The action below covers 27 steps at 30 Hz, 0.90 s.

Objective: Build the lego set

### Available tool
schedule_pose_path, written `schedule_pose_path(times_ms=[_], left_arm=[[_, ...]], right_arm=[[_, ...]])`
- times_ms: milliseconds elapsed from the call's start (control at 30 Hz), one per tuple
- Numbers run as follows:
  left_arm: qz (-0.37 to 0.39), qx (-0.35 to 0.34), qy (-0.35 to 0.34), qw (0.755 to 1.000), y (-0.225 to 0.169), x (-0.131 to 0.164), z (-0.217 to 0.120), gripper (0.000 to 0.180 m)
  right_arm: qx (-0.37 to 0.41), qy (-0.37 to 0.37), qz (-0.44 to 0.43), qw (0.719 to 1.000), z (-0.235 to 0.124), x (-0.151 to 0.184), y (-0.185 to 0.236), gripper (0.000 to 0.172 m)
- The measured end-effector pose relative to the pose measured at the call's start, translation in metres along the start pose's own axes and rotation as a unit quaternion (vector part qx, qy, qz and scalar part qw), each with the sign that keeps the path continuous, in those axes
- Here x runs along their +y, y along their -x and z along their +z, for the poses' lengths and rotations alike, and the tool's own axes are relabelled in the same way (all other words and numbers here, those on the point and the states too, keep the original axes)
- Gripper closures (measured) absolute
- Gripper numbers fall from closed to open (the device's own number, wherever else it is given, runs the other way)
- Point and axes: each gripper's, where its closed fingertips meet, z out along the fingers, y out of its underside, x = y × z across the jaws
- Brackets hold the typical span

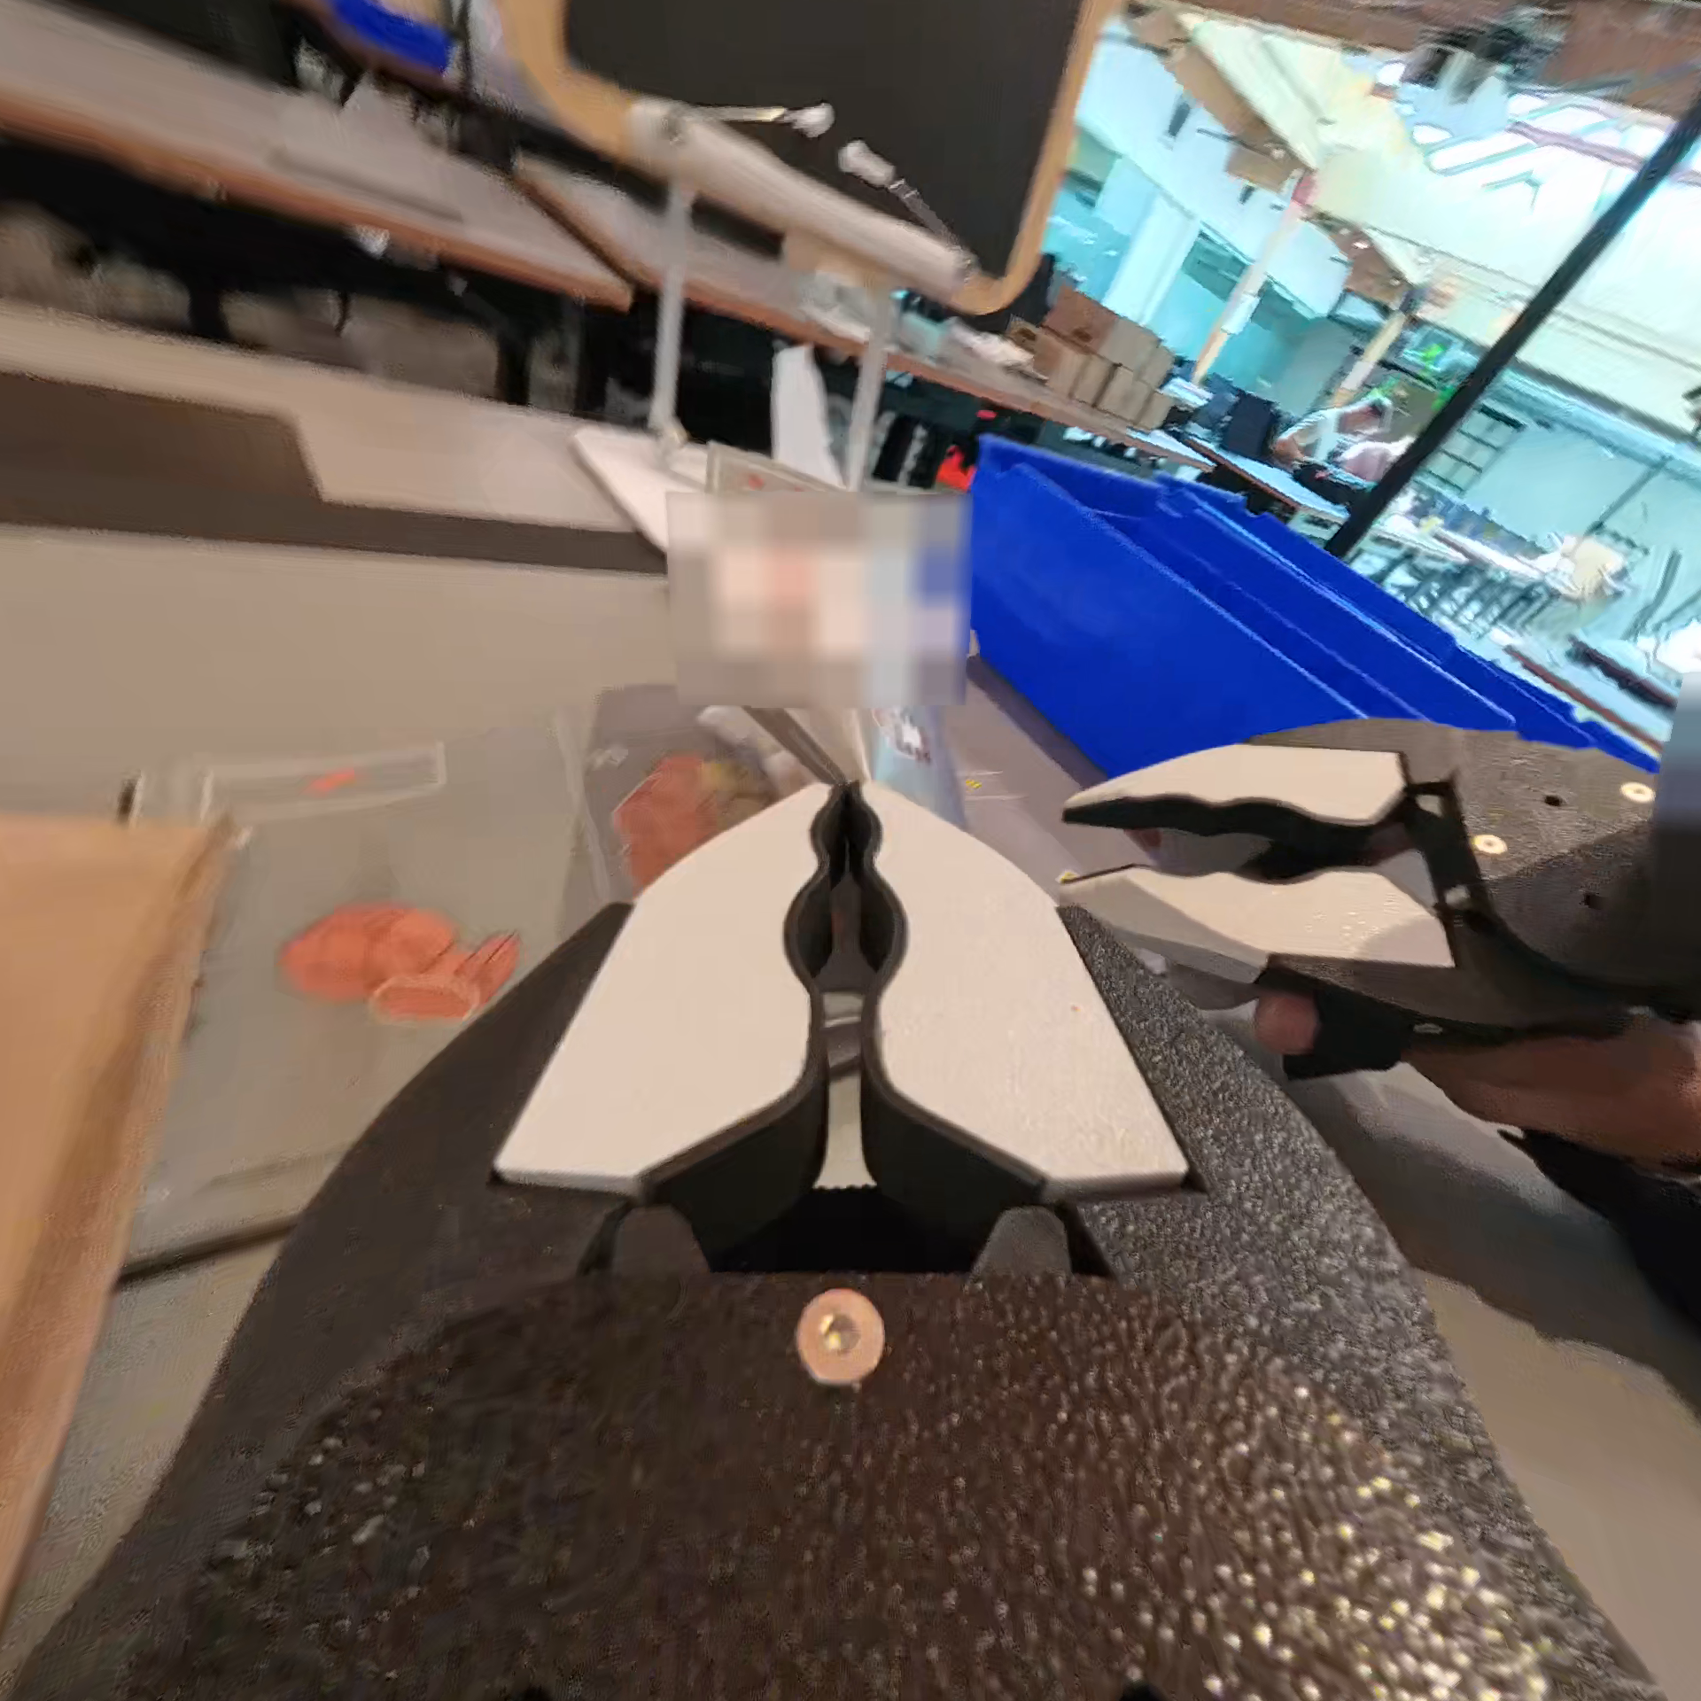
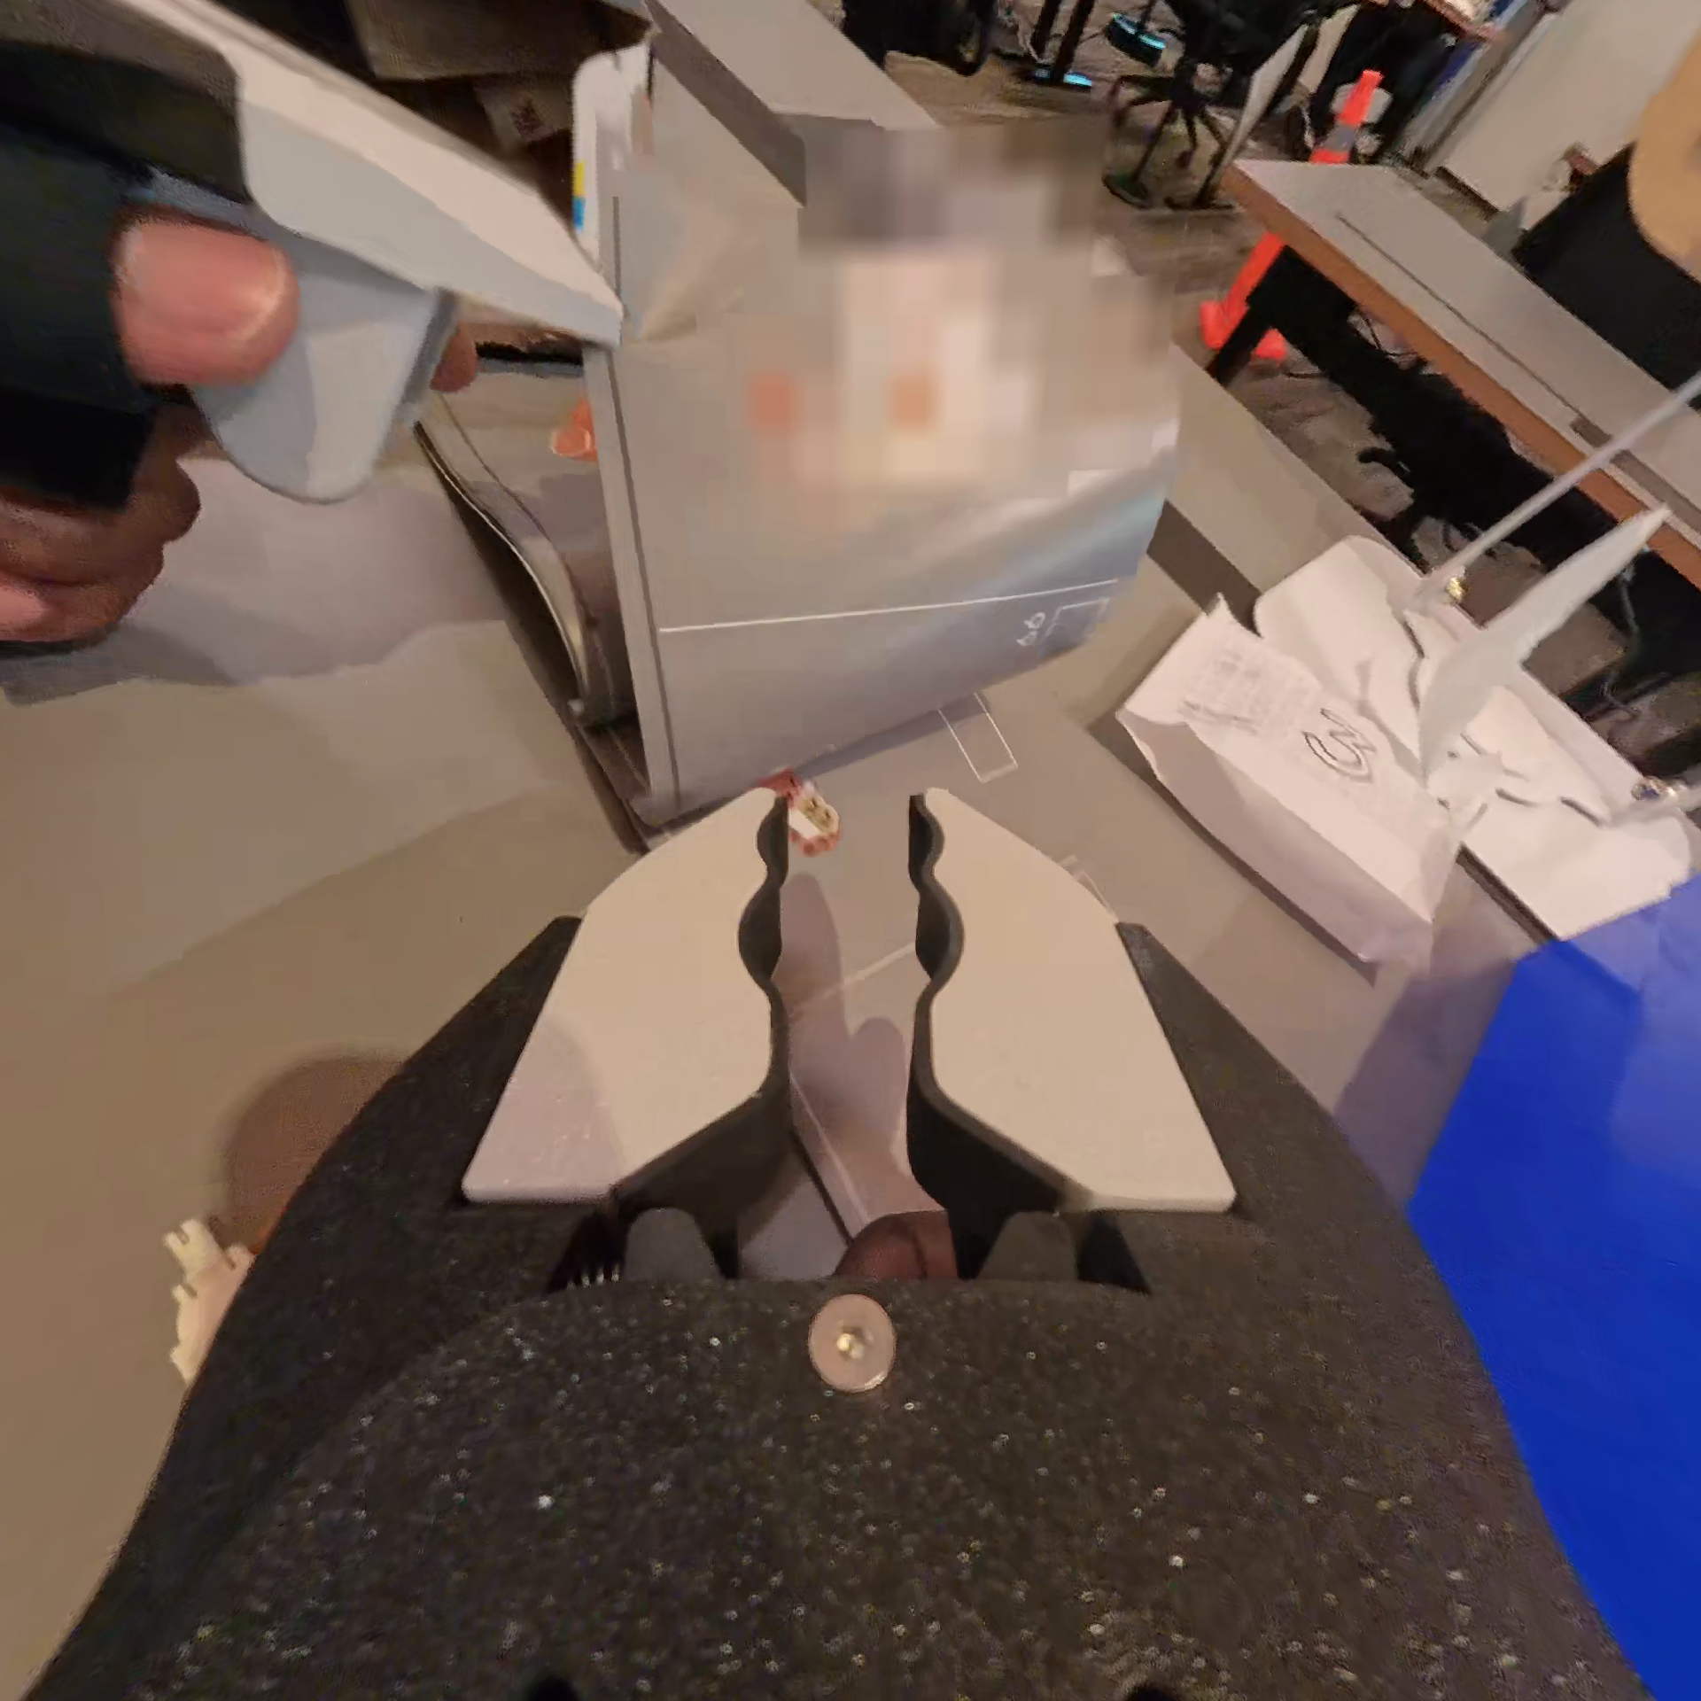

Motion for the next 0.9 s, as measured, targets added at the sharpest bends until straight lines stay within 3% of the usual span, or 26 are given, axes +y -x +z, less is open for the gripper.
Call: schedule_pose_path(times_ms=[167, 233, 300, 400, 500, 600, 667, 800, 900], left_arm=[[-0.061, -0.027, 0.046, 0.997, 0.033, 0.012, -0.016, 0.179], [-0.067, -0.029, 0.057, 0.996, 0.040, 0.014, -0.023, 0.168], [-0.049, -0.033, 0.074, 0.996, 0.045, 0.016, -0.032, 0.147], [0.053, -0.065, 0.090, 0.992, 0.055, 0.008, -0.050, 0.138], [0.211, -0.136, 0.148, 0.956, 0.073, 0.010, -0.066, 0.134], [0.288, -0.159, 0.241, 0.913, 0.080, 0.035, -0.072, 0.134], [0.348, -0.191, 0.261, 0.880, 0.085, 0.036, -0.075, 0.137], [0.398, -0.221, 0.335, 0.825, 0.100, 0.050, -0.087, 0.147], [0.396, -0.233, 0.350, 0.816, 0.109, 0.049, -0.094, 0.153]], right_arm=[[-0.024, 0.016, -0.034, 0.999, 0.027, -0.020, 0.007, 0.147], [-0.038, 0.024, -0.035, 0.998, 0.039, -0.025, 0.011, 0.147], [-0.042, 0.034, -0.041, 0.998, 0.047, -0.027, 0.014, 0.147], [-0.038, 0.049, -0.055, 0.997, 0.057, -0.027, 0.017, 0.147], [-0.038, 0.062, -0.066, 0.995, 0.063, -0.026, 0.019, 0.147], [-0.038, 0.070, -0.077, 0.994, 0.065, -0.026, 0.020, 0.147], [-0.042, 0.072, -0.083, 0.993, 0.065, -0.027, 0.022, 0.148], [-0.050, 0.077, -0.089, 0.992, 0.067, -0.027, 0.025, 0.149], [-0.058, 0.079, -0.093, 0.991, 0.071, -0.029, 0.027, 0.149]])
